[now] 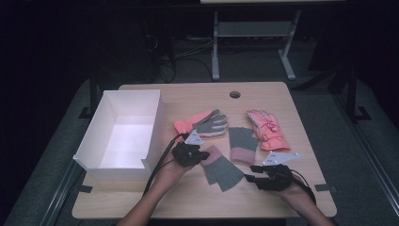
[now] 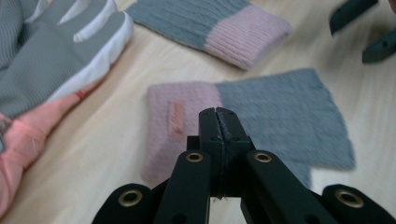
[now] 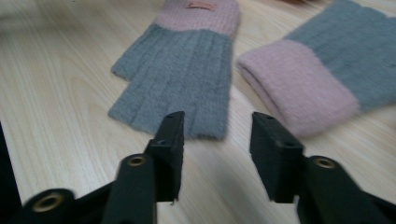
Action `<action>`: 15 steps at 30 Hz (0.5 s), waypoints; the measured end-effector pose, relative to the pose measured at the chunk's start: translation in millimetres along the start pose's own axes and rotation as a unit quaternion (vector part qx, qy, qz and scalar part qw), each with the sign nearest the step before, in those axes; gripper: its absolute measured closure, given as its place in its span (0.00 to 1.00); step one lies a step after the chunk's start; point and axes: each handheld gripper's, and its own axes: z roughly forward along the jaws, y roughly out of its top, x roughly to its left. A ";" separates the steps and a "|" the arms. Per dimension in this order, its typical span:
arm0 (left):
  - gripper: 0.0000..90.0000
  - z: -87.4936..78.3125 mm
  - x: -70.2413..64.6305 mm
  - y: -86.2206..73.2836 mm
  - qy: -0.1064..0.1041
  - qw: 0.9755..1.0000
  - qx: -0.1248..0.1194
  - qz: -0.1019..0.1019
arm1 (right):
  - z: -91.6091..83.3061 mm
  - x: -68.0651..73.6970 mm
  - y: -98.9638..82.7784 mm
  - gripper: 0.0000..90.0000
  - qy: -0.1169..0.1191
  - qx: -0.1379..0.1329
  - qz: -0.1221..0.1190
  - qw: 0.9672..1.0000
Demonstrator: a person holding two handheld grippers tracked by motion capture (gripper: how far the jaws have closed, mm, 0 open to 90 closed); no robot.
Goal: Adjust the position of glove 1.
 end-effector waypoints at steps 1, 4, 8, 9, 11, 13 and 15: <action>1.00 2.7 1.5 1.5 -0.001 1.000 0.003 0.001 | 2.6 1.1 1.6 0.73 0.001 -0.001 -0.001 1.000; 1.00 10.4 5.7 5.5 0.003 1.000 0.006 0.013 | 11.8 4.3 7.6 0.85 0.016 0.012 -0.014 1.000; 1.00 19.9 10.3 6.9 0.005 1.000 0.005 0.014 | 23.1 11.4 12.4 0.96 0.023 0.024 -0.033 0.999; 0.99 21.7 11.1 6.4 0.005 1.000 0.004 0.010 | 25.4 13.4 13.3 0.97 0.024 0.026 -0.033 0.999; 0.99 24.6 13.0 4.9 0.007 1.000 0.012 0.010 | 30.1 16.2 15.2 0.99 0.030 0.029 -0.037 0.998; 0.99 26.6 14.2 3.7 0.009 1.000 0.017 0.012 | 35.3 19.2 16.7 1.00 0.035 0.036 -0.046 0.998; 0.98 28.9 15.0 2.8 0.008 1.000 0.019 0.009 | 42.0 23.4 14.8 1.00 0.037 0.053 -0.061 0.996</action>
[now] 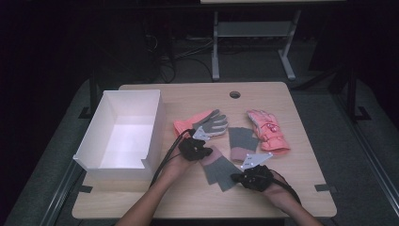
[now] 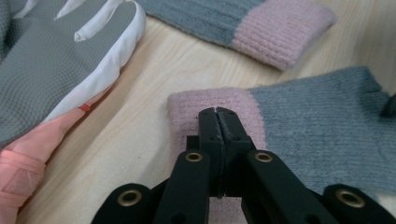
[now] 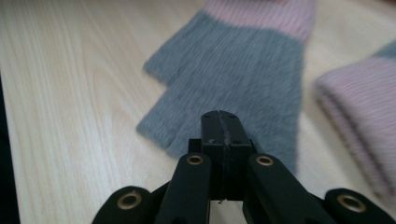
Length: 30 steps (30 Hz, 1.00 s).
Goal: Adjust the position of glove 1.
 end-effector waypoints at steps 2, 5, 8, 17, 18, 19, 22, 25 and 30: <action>0.98 1.5 1.4 -1.2 -0.003 1.000 0.007 0.001 | 1.2 -0.3 -1.5 1.00 0.002 -0.005 0.000 1.000; 0.98 1.9 0.9 -2.6 -0.004 1.000 0.004 -0.009 | 0.8 -1.5 -2.5 1.00 0.007 -0.006 0.008 1.000; 0.99 -0.3 -0.3 -3.9 -0.010 1.000 0.010 -0.010 | -0.8 -1.3 -3.8 1.00 0.005 -0.004 0.004 1.000; 0.98 -14.7 -12.0 -14.8 -0.027 0.999 0.032 -0.011 | -6.0 -5.1 -7.3 1.00 0.007 0.002 0.017 1.000; 0.99 -16.6 -13.0 -16.9 -0.032 0.999 0.033 -0.013 | -6.4 -5.8 -7.7 1.00 0.007 0.001 0.017 1.000; 0.99 -18.4 -14.1 -19.1 -0.038 0.999 0.032 -0.018 | -7.1 -6.4 -8.1 1.00 0.006 0.002 0.018 1.000; 0.99 -24.4 -21.4 -25.0 -0.050 0.998 0.037 -0.015 | -9.2 -8.1 -9.5 1.00 0.006 0.004 0.021 1.000; 0.99 -26.1 -24.9 -26.6 -0.056 0.998 0.040 -0.013 | -10.0 -9.1 -9.7 1.00 0.005 0.005 0.020 1.000; 0.99 -31.1 -35.4 -33.3 -0.073 0.997 0.039 -0.012 | -11.5 -13.5 -10.6 1.00 -0.001 0.005 0.029 1.000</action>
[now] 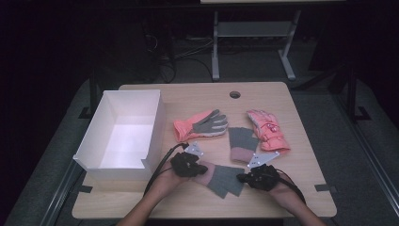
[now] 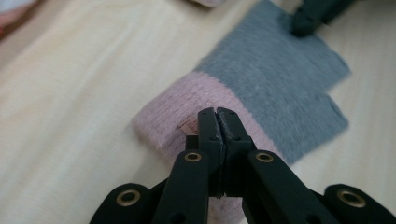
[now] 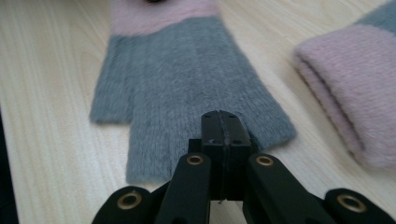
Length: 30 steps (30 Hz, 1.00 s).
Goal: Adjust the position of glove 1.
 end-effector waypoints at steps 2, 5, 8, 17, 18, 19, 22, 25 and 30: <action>0.99 -1.3 -6.0 -3.5 -0.007 1.000 -0.003 0.001 | -0.1 -1.6 -0.1 1.00 -0.001 -0.001 0.004 1.000; 0.99 -3.3 -14.4 -7.3 -0.014 1.000 0.002 0.010 | 0.3 -2.9 0.4 1.00 -0.003 -0.001 0.002 1.000; 0.99 -4.9 -22.1 -7.7 -0.012 1.000 0.004 0.024 | 1.1 -1.9 2.0 1.00 -0.005 0.001 0.003 1.000; 0.99 -9.5 3.5 0.1 0.029 1.000 -0.010 0.005 | 5.2 -4.4 7.1 1.00 -0.011 0.001 0.000 1.000; 0.99 -8.0 5.5 0.2 0.030 1.000 -0.005 0.002 | 6.7 -5.2 8.7 1.00 -0.013 -0.001 0.001 1.000; 0.99 -7.2 6.5 -0.1 0.033 0.999 0.000 0.005 | 6.7 -5.2 8.7 1.00 -0.013 -0.001 0.001 1.000; 0.99 -6.9 4.3 -1.7 0.031 0.999 0.012 0.007 | 11.8 -6.8 15.1 1.00 -0.017 0.000 -0.004 1.000; 0.99 -10.4 -0.3 -7.2 0.022 1.000 0.010 0.001 | 18.9 -7.4 22.9 1.00 -0.021 -0.002 -0.012 1.000; 0.99 -12.7 -9.1 -15.3 0.004 1.000 0.012 -0.002 | 29.6 -9.3 33.3 1.00 -0.017 -0.008 -0.015 1.000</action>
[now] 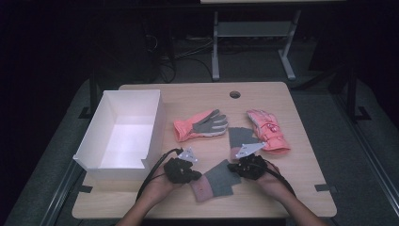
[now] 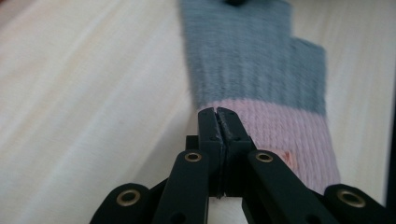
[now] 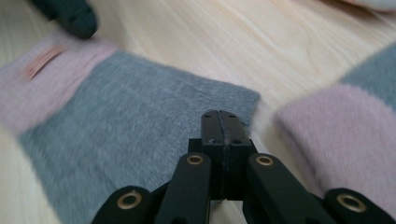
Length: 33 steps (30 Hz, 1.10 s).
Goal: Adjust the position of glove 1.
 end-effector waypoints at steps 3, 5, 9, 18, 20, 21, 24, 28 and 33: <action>0.99 2.0 -3.4 2.0 -0.008 1.000 0.007 0.010 | 6.3 -1.4 7.3 1.00 -0.006 0.000 -0.001 1.000; 0.99 4.1 -6.7 3.7 -0.016 1.000 0.007 0.012 | 11.2 -2.7 11.8 1.00 -0.006 -0.005 0.004 1.000; 0.99 8.7 -11.8 5.5 -0.035 0.999 0.003 0.016 | 17.5 -3.3 20.0 1.00 -0.009 0.000 -0.001 1.000; 0.98 21.7 -24.4 13.8 -0.081 0.996 -0.001 0.027 | 22.8 -1.9 24.1 1.00 0.001 -0.004 -0.002 1.000; 0.98 21.1 -23.4 15.5 -0.079 0.996 -0.002 0.029 | 18.5 -2.0 24.5 1.00 -0.001 -0.009 -0.003 1.000; 0.98 20.1 -22.2 16.2 -0.078 0.997 -0.006 0.026 | 13.9 -1.8 24.8 1.00 0.003 -0.015 0.006 1.000; 0.98 18.6 -15.2 20.1 -0.062 0.998 -0.014 0.021 | -1.9 0.3 22.7 1.00 0.010 -0.027 0.006 1.000; 0.98 21.5 -5.0 28.9 -0.049 0.998 -0.032 0.005 | -19.5 12.6 8.2 1.00 0.019 -0.022 -0.006 1.000; 0.98 28.6 4.2 42.8 -0.037 0.999 -0.037 0.015 | -35.4 21.0 -16.2 1.00 0.014 -0.004 0.006 1.000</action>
